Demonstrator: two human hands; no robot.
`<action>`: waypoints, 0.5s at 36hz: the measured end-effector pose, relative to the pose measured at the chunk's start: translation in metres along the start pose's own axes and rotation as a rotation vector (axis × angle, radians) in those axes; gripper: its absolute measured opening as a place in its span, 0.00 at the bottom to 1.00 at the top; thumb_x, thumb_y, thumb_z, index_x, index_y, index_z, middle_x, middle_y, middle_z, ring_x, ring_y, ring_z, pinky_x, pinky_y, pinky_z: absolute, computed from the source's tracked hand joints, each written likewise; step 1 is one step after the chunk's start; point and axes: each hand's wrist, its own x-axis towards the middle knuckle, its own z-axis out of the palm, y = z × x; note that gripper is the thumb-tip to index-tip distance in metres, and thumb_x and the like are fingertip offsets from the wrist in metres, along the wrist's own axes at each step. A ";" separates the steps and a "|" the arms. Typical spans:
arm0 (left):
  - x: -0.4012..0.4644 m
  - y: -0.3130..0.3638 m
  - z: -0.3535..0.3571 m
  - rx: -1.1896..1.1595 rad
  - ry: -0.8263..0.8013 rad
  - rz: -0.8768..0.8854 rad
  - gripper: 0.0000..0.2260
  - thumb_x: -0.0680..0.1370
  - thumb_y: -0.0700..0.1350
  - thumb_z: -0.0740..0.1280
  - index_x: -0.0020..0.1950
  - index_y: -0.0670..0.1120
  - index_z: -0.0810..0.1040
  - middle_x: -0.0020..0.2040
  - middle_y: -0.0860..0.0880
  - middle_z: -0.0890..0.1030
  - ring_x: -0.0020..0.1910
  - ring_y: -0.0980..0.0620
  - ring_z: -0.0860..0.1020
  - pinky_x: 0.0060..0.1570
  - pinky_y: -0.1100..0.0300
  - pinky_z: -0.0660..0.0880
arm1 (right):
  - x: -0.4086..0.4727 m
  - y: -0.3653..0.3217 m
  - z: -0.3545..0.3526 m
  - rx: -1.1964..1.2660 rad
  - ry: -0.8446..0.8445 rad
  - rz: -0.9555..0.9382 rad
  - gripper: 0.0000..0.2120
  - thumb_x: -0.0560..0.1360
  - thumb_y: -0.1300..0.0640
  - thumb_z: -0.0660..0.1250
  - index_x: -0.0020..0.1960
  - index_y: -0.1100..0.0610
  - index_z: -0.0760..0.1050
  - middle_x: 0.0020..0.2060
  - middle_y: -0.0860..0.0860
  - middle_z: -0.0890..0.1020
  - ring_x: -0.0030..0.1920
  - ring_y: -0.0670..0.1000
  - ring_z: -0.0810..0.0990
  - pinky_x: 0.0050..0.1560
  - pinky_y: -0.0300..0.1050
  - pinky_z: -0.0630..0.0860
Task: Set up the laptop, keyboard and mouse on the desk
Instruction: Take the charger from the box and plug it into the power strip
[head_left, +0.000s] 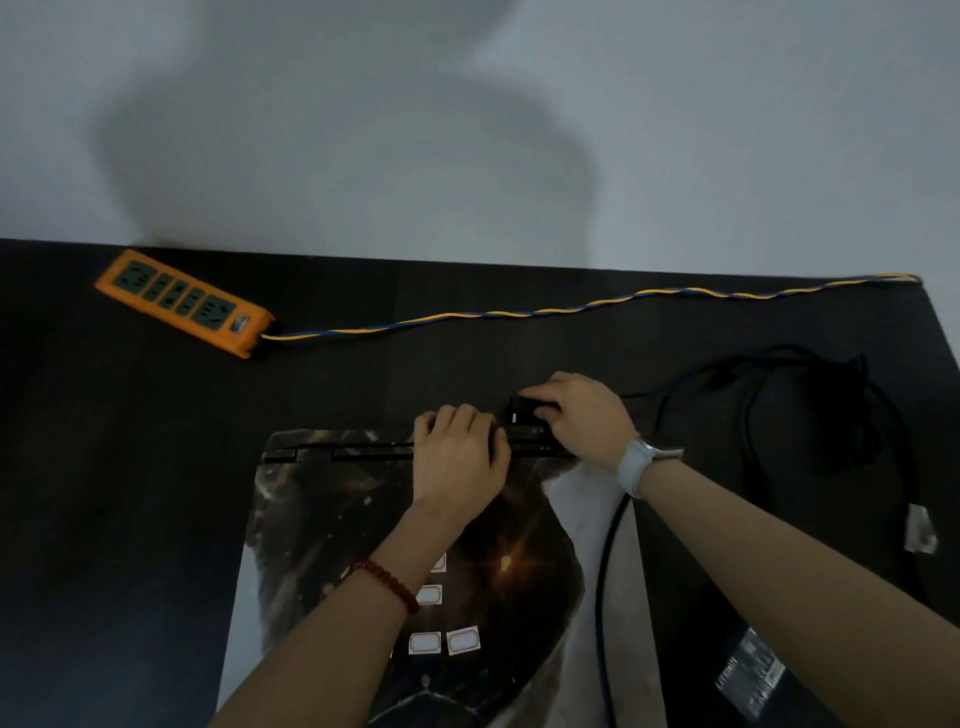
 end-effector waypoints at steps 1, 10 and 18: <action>-0.001 0.000 0.000 0.012 0.008 0.001 0.13 0.76 0.50 0.58 0.46 0.46 0.79 0.43 0.48 0.80 0.45 0.49 0.77 0.52 0.52 0.69 | 0.002 -0.003 0.001 -0.006 -0.012 -0.008 0.16 0.76 0.59 0.61 0.63 0.50 0.74 0.57 0.54 0.78 0.59 0.56 0.73 0.57 0.51 0.72; -0.005 -0.003 0.004 0.023 0.079 -0.020 0.12 0.74 0.50 0.59 0.44 0.46 0.80 0.41 0.49 0.81 0.43 0.51 0.78 0.51 0.51 0.69 | 0.009 -0.012 0.005 -0.016 -0.104 -0.015 0.18 0.77 0.59 0.59 0.65 0.50 0.72 0.60 0.54 0.76 0.62 0.56 0.71 0.61 0.51 0.69; -0.007 -0.002 0.003 0.034 0.083 -0.063 0.09 0.74 0.49 0.61 0.43 0.46 0.79 0.40 0.49 0.80 0.42 0.51 0.77 0.51 0.51 0.69 | 0.011 -0.016 0.005 -0.014 -0.126 -0.041 0.17 0.77 0.59 0.59 0.64 0.50 0.73 0.57 0.56 0.77 0.60 0.57 0.72 0.59 0.51 0.70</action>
